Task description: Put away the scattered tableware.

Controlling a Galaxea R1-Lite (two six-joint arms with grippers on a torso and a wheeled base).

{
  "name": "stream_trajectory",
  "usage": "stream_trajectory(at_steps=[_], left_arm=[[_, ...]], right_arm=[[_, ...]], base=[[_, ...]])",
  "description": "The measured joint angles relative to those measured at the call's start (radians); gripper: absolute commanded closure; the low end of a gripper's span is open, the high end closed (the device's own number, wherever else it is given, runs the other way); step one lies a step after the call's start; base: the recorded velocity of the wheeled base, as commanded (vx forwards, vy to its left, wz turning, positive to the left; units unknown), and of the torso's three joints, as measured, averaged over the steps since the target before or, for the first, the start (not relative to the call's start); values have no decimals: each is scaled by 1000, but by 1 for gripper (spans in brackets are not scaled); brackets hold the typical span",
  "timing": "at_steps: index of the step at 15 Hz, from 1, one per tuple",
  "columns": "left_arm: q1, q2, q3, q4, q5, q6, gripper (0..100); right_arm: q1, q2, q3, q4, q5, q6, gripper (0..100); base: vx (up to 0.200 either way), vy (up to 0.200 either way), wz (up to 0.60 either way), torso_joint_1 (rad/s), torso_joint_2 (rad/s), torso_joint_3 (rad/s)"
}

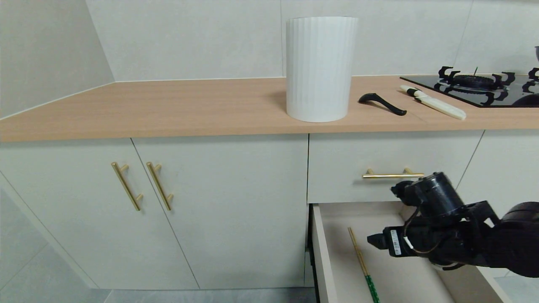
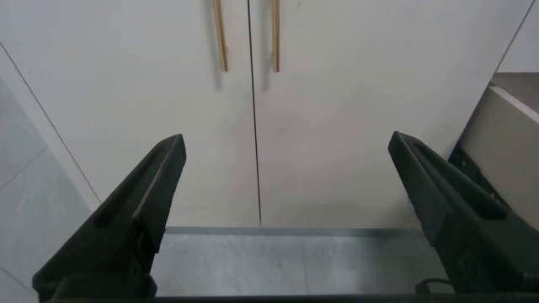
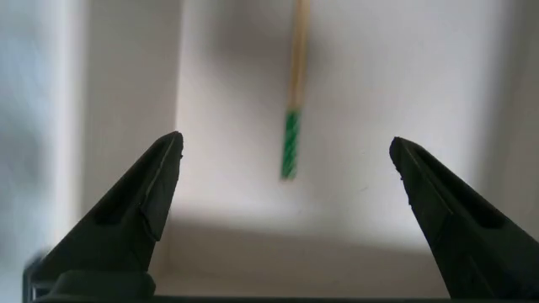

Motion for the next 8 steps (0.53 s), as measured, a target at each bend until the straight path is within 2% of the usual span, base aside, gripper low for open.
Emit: stream_trajectory(at_steps=[3, 8], left_arm=[[0, 0, 0, 0, 0, 0, 0], [0, 0, 0, 0, 0, 0, 0]], right_arm=[[-10, -118, 13, -5, -31, -42, 0], [-41, -191, 12, -24, -67, -64, 0]], base=[[0, 0, 0, 0, 0, 0], [0, 0, 0, 0, 0, 0]])
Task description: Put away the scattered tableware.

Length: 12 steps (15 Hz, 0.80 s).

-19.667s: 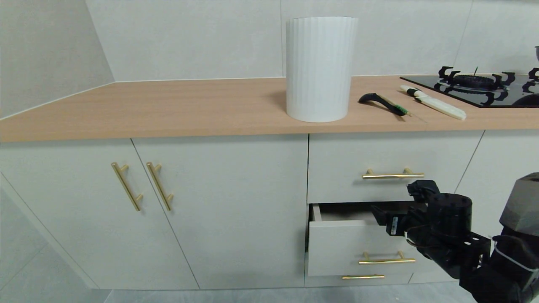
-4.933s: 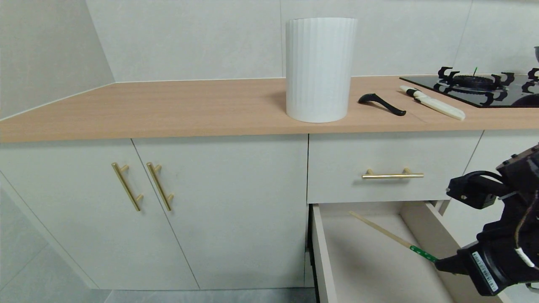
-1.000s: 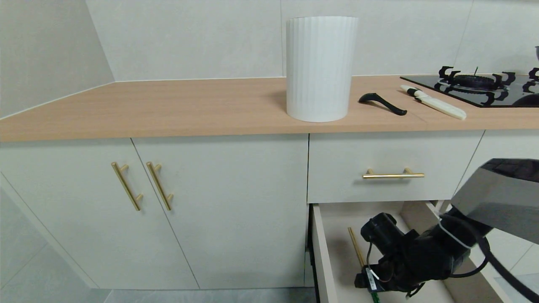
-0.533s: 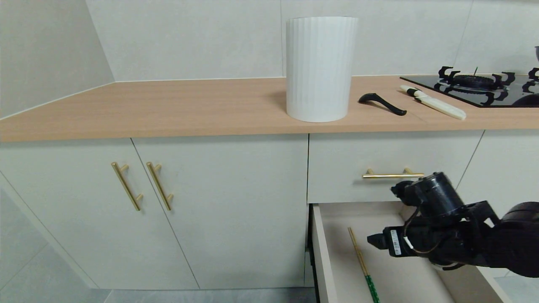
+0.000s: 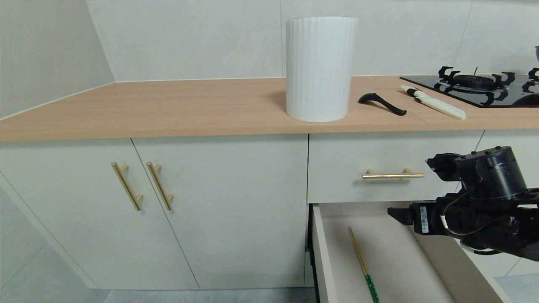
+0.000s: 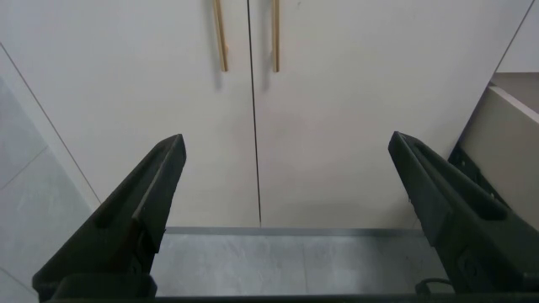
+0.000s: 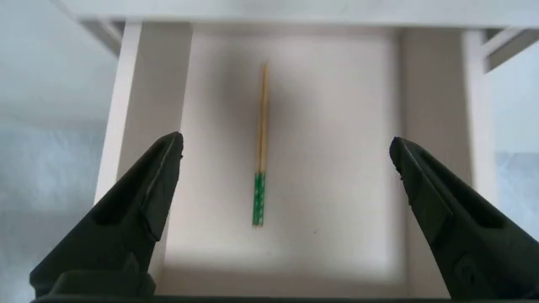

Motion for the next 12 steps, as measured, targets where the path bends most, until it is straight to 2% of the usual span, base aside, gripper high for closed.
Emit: stream_trajectory(at_steps=[4, 8, 12], left_arm=[[0, 0, 0, 0, 0, 0, 0], [0, 0, 0, 3, 0, 0, 0], [0, 0, 0, 1, 0, 0, 0]], right_arm=[[-8, -27, 1, -1, -14, -25, 0], [-15, -35, 3, -1, -17, -41, 0], [-15, -35, 4, -3, -17, -41, 0]], base=[[0, 0, 0, 5, -21, -9], [0, 0, 0, 74, -245, -245], [0, 0, 0, 176, -530, -296]])
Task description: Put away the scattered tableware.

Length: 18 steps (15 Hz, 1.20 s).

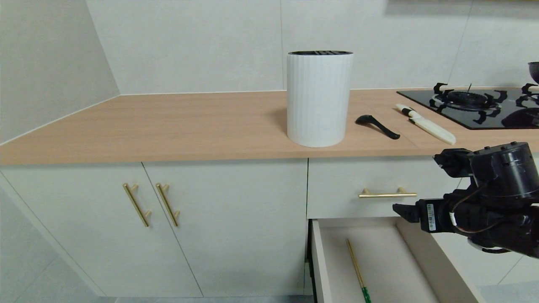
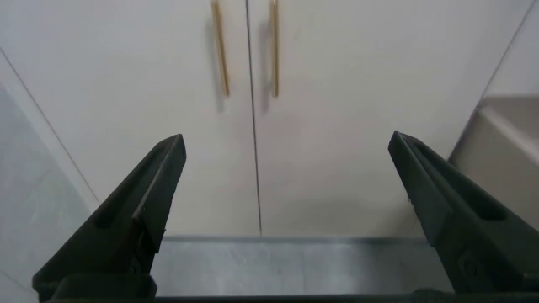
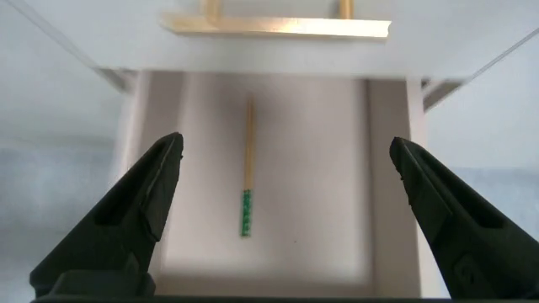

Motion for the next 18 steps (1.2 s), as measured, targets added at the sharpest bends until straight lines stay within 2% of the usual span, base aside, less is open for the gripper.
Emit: stream_trajectory(at_steps=[14, 18], left_arm=[[0, 0, 0, -1, 0, 0, 0], [0, 0, 0, -1, 0, 0, 0]], right_arm=[[1, 13, 7, 1, 1, -6, 0], [1, 14, 13, 1, 1, -10, 0]], base=[[0, 0, 0, 203, -485, -282], [0, 0, 0, 77, -154, -84]])
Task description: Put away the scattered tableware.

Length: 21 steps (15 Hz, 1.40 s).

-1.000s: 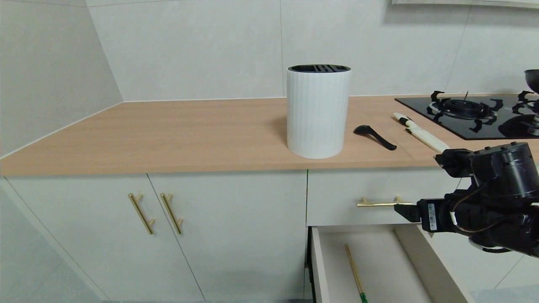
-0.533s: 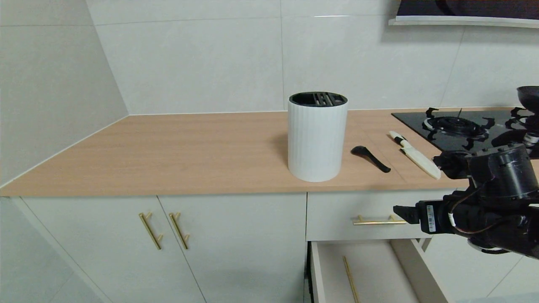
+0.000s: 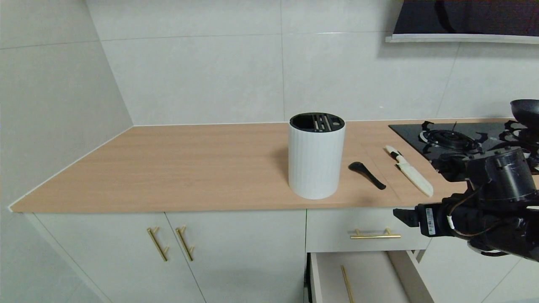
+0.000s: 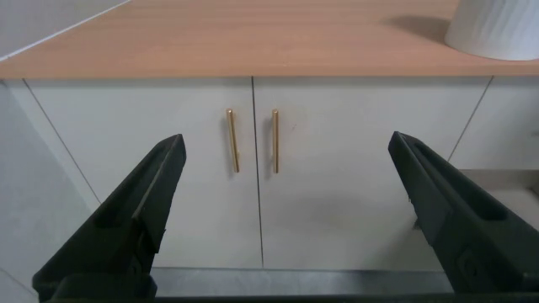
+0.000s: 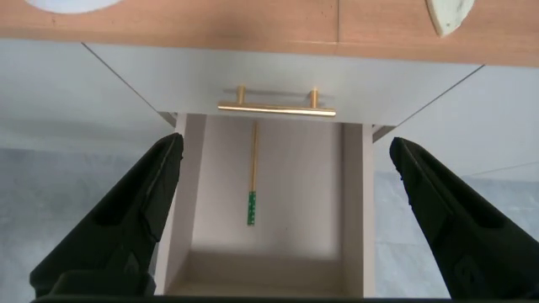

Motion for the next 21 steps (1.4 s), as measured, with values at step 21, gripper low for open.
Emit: stream_trajectory(at_steps=[21], left_arm=[[0, 0, 0, 0, 1, 0, 0]], right_arm=[[-246, 427, -343, -372, 356, -257, 0]], base=[[0, 0, 0, 0, 0, 0]])
